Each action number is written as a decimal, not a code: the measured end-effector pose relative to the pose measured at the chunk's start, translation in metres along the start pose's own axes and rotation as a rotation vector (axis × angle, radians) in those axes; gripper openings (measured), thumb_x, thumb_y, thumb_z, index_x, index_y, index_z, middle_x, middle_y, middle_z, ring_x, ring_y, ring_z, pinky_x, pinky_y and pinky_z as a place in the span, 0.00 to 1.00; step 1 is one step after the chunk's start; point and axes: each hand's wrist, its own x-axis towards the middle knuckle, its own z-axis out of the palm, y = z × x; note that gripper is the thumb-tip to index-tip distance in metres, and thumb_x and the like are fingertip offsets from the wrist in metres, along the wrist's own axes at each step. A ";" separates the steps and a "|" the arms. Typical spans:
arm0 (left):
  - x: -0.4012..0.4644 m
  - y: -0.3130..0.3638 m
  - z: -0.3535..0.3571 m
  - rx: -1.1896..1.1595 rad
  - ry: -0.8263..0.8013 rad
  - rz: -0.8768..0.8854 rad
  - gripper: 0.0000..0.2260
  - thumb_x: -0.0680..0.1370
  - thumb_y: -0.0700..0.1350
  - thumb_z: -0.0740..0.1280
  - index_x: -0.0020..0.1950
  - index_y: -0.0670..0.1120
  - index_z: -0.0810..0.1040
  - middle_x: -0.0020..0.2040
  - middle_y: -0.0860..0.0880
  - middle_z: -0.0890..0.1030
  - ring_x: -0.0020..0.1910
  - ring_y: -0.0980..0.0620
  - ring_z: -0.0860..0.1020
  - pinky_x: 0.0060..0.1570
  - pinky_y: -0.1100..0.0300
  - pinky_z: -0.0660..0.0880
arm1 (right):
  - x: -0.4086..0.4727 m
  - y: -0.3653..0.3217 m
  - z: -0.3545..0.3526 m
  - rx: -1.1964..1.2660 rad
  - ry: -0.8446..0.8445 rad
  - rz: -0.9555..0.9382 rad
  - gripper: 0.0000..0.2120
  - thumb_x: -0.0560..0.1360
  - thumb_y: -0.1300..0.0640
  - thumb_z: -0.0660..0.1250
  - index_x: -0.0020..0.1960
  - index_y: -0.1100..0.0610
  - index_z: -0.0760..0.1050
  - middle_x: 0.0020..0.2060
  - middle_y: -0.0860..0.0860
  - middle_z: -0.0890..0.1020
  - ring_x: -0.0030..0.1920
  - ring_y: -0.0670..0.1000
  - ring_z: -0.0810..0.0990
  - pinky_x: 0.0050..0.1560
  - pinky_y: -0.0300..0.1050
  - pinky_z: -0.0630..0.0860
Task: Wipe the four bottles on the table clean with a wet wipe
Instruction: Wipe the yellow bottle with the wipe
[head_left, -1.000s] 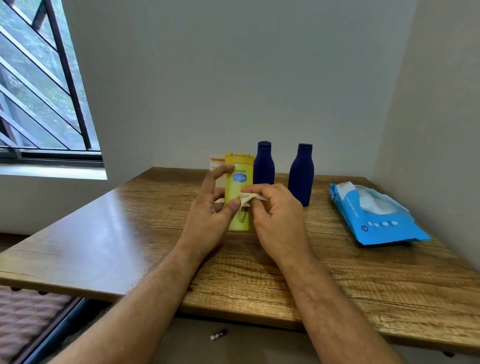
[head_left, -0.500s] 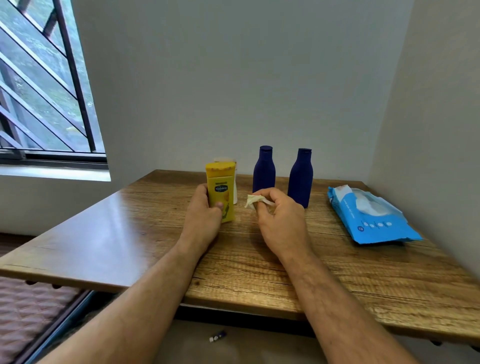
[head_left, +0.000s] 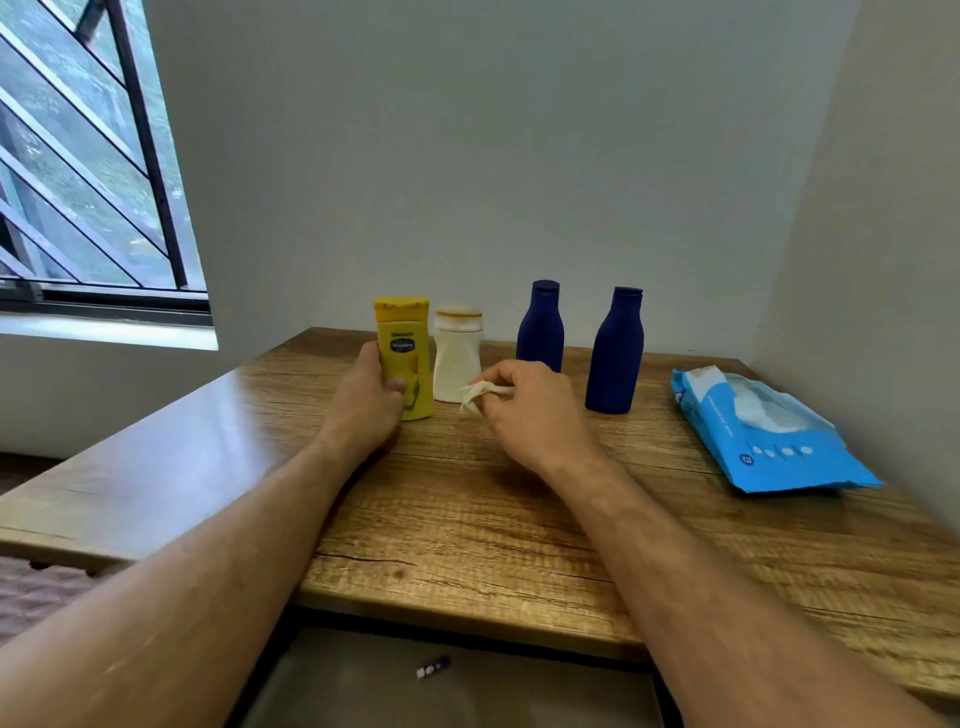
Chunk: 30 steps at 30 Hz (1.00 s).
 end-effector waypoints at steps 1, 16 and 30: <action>0.004 -0.003 -0.001 -0.001 0.001 -0.002 0.16 0.84 0.39 0.61 0.71 0.46 0.68 0.64 0.48 0.76 0.64 0.48 0.74 0.60 0.53 0.69 | 0.005 0.001 0.003 -0.003 -0.026 0.035 0.08 0.78 0.53 0.68 0.55 0.47 0.81 0.48 0.44 0.82 0.46 0.44 0.80 0.46 0.42 0.79; 0.045 -0.029 0.000 -0.049 -0.001 -0.057 0.18 0.83 0.37 0.60 0.72 0.47 0.67 0.61 0.50 0.75 0.63 0.47 0.75 0.67 0.46 0.72 | 0.026 0.016 0.032 0.118 -0.048 0.099 0.06 0.76 0.55 0.69 0.51 0.48 0.83 0.45 0.44 0.82 0.45 0.46 0.81 0.48 0.52 0.83; 0.055 -0.033 0.001 -0.092 -0.016 -0.071 0.16 0.84 0.40 0.58 0.71 0.50 0.70 0.62 0.49 0.78 0.62 0.47 0.76 0.68 0.45 0.71 | 0.028 0.018 0.032 0.097 -0.032 0.084 0.07 0.76 0.55 0.69 0.53 0.49 0.82 0.47 0.46 0.82 0.45 0.48 0.82 0.47 0.53 0.83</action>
